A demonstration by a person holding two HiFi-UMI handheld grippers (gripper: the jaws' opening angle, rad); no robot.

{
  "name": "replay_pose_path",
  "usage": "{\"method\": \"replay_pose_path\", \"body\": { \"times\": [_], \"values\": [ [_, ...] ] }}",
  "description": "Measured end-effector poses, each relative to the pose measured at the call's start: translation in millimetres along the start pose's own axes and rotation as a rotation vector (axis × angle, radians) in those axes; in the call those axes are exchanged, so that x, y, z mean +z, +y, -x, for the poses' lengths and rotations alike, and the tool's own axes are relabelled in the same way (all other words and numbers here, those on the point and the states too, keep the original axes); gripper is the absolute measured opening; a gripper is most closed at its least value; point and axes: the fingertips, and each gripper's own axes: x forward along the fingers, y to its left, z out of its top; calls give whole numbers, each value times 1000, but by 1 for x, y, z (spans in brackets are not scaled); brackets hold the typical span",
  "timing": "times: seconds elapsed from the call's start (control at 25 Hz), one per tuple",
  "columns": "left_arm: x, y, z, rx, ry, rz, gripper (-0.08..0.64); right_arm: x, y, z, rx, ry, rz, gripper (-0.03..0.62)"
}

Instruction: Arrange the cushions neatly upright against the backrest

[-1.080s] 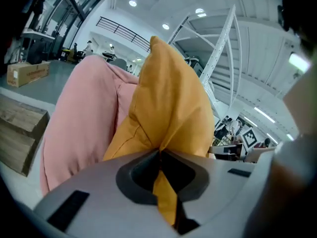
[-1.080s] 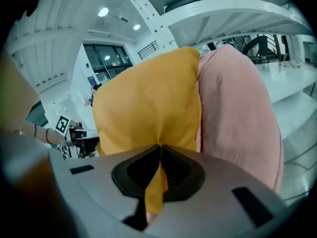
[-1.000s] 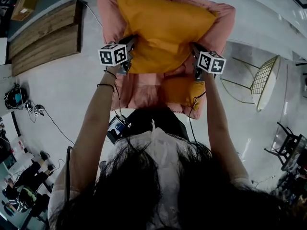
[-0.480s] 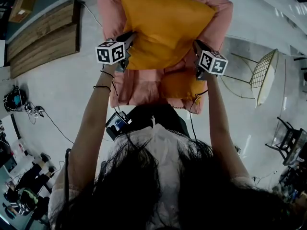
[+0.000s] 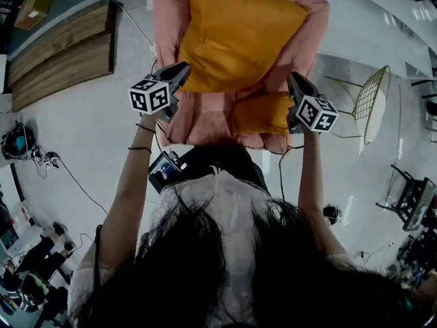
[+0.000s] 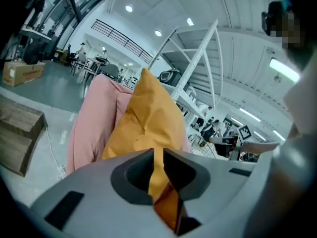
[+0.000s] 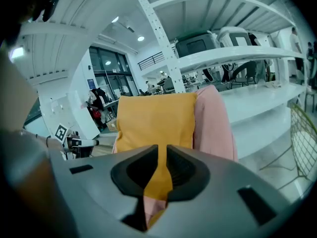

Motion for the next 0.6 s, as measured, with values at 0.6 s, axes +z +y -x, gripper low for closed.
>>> {"method": "replay_pose_path", "body": {
  "times": [0.6],
  "values": [
    [-103, -56, 11, -144, 111, 1, 49, -80, 46, 97, -134, 30, -26, 40]
  ]
}}
